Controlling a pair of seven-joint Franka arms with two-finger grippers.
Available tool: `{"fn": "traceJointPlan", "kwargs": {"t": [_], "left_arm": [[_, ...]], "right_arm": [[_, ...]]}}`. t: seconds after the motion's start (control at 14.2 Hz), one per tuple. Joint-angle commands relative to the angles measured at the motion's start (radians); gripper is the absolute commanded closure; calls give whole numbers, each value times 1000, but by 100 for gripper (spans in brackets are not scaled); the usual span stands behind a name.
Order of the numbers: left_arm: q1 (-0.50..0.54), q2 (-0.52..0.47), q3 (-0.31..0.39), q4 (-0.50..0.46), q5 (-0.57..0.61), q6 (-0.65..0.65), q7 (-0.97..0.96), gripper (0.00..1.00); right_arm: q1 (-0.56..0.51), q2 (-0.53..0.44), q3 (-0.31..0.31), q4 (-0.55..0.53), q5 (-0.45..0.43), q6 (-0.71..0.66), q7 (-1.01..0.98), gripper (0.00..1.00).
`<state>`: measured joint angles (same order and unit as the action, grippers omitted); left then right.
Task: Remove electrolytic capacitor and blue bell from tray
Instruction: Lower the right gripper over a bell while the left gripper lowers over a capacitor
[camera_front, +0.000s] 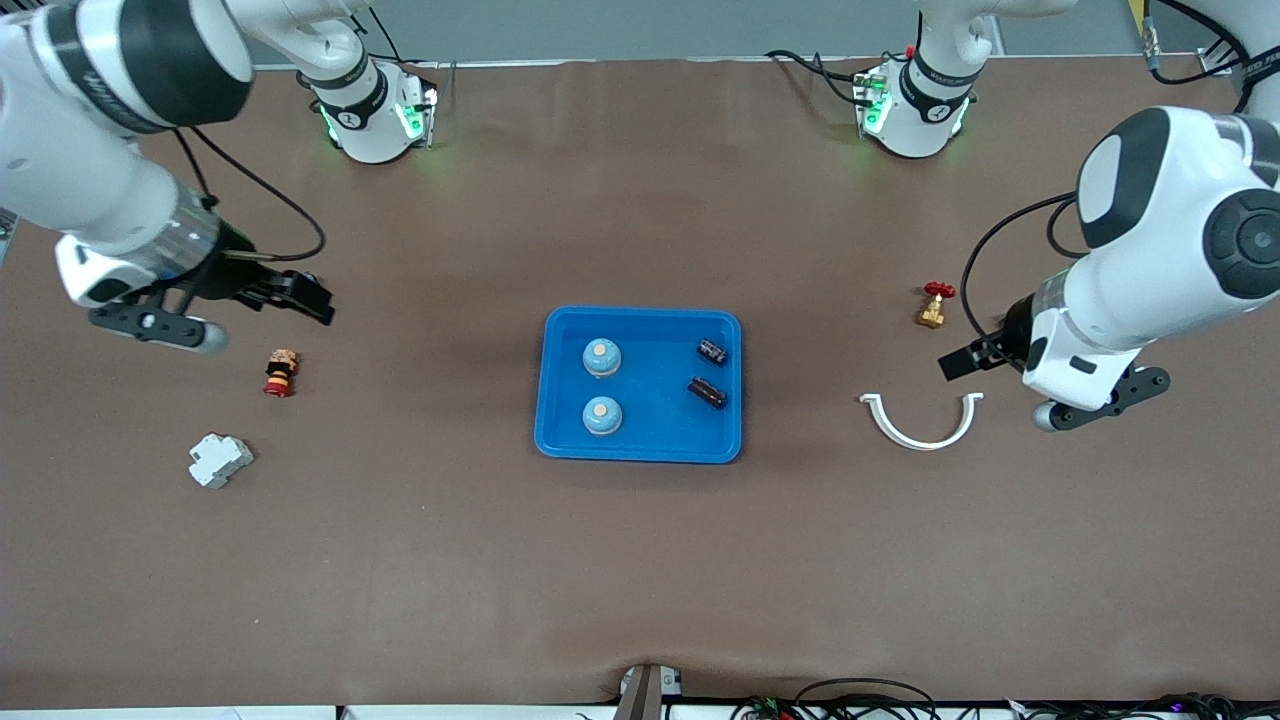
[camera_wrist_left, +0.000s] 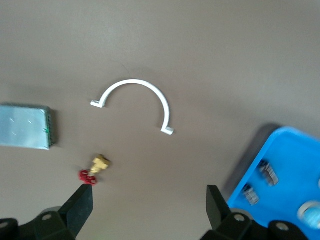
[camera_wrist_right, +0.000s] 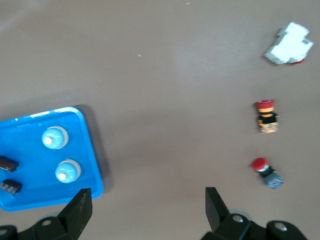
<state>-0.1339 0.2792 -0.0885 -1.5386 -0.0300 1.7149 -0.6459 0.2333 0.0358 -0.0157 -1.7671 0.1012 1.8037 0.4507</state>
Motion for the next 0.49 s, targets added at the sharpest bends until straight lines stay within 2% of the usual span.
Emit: {"fn": "traceJointPlan", "kwargs": {"t": [0.0,0.21,0.42], "left_arm": [[-61,50,4,21,-15,69,-226,0],[-122,98,6,21,-8,153,-382,0],[-147,146,1,38,-21,199,-426,0]], "right_arm": [[73,58,-7,-3,6,71,107,0],[161,117,-7,-11,6,140,248,0],[242,176,-7,-48,6,258,400,0]]}}
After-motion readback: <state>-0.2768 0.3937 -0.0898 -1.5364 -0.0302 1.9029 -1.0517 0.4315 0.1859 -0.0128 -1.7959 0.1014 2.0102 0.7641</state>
